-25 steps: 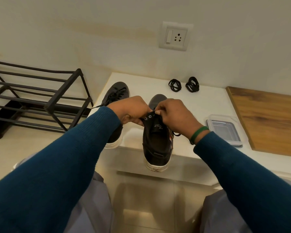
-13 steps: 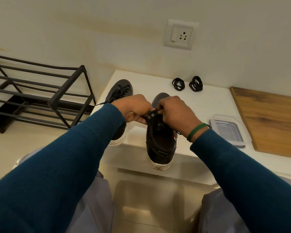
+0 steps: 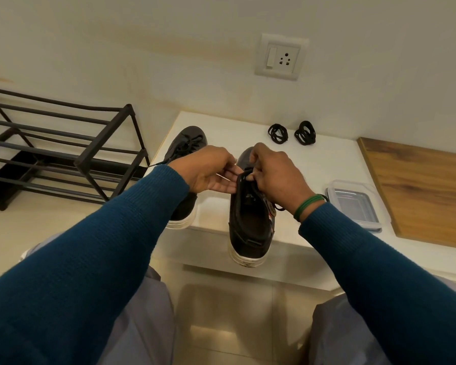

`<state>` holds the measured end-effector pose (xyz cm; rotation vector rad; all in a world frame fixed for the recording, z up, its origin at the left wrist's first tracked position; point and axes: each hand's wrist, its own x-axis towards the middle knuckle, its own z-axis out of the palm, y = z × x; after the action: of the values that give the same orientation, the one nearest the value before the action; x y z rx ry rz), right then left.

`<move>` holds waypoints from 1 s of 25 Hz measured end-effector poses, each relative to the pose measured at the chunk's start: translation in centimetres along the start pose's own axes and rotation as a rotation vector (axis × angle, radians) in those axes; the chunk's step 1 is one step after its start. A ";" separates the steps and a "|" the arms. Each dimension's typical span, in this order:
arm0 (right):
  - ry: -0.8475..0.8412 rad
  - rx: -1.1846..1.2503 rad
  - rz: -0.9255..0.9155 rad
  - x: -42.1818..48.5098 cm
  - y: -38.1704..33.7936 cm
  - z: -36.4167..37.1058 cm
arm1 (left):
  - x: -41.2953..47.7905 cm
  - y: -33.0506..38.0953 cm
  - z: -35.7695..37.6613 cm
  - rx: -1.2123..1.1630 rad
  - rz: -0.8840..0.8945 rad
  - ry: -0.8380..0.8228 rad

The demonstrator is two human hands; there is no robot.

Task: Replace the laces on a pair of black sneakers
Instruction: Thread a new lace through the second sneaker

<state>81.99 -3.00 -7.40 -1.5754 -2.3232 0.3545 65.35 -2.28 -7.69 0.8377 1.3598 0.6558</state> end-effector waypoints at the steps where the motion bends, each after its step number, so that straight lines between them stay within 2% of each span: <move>1: 0.004 0.033 -0.014 -0.1 0.4 0.1 | 0.1 -0.2 0.2 0.029 0.015 0.015; 5: -0.049 0.105 -0.046 0.0 1.4 0.8 | 0.3 -0.9 1.4 0.259 0.083 0.056; 7: -0.092 0.077 -0.063 0.1 1.9 0.9 | 0.3 -0.4 1.6 0.302 0.115 0.102; 8: -0.106 0.053 -0.064 0.2 2.2 0.8 | 0.3 0.2 1.4 0.214 0.160 0.187; 9: -0.114 0.022 -0.064 0.3 2.5 0.7 | 0.2 1.1 0.9 0.006 0.247 0.273; 11: -0.119 -0.008 -0.059 0.3 2.9 0.6 | -0.1 3.1 -1.0 -0.647 0.447 0.320; 12: -0.121 0.004 -0.054 0.3 3.0 0.6 | -0.4 3.7 -2.0 -0.758 0.532 0.327; 13: -0.120 0.015 -0.053 0.2 3.0 0.7 | -0.7 4.0 -2.8 -0.632 0.608 0.364; 14: -0.119 0.017 -0.056 0.1 3.0 0.7 | -0.9 3.8 -2.9 -0.264 0.655 0.429; 15: -0.124 0.018 -0.061 0.0 3.0 0.6 | -1.0 3.1 -2.7 0.245 0.674 0.462; 16: -0.131 0.032 -0.063 -0.1 3.0 0.4 | -1.2 2.1 -2.0 0.736 0.642 0.413; 17: -0.140 0.059 -0.058 -0.1 3.0 0.2 | -0.9 1.0 -1.0 1.109 0.563 0.317; 18: -0.148 0.086 -0.051 -0.1 3.1 0.0 | -0.6 0.3 -0.2 1.295 0.474 0.227; 19: -0.155 0.103 -0.046 -0.2 3.1 -0.2 | -0.5 0.2 0.5 1.278 0.480 0.184; 20: -0.163 0.112 -0.040 -0.2 3.2 -0.3 | -0.6 0.7 0.6 1.028 0.526 0.192; 21: -0.168 0.116 -0.034 -0.3 3.2 -0.4 | -0.9 1.7 0.3 0.598 0.592 0.261; 22: -0.174 0.116 -0.030 -0.3 3.2 -0.4 | -1.4 2.9 -0.3 0.024 0.631 0.319; 23: -0.179 0.117 -0.029 -0.4 3.3 -0.5 | -2.0 4.0 -1.0 -0.556 0.646 0.289; 24: -0.184 0.119 -0.031 -0.4 3.3 -0.5 | -2.2 4.5 -1.6 -0.922 0.632 0.245; 25: -0.187 0.121 -0.033 -0.5 3.4 -0.6 | -2.3 4.7 -2.0 -1.051 0.617 0.232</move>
<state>85.24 -2.19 -8.16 -1.5017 -2.4105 0.6476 63.39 -1.25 -2.57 0.2862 0.7273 1.7848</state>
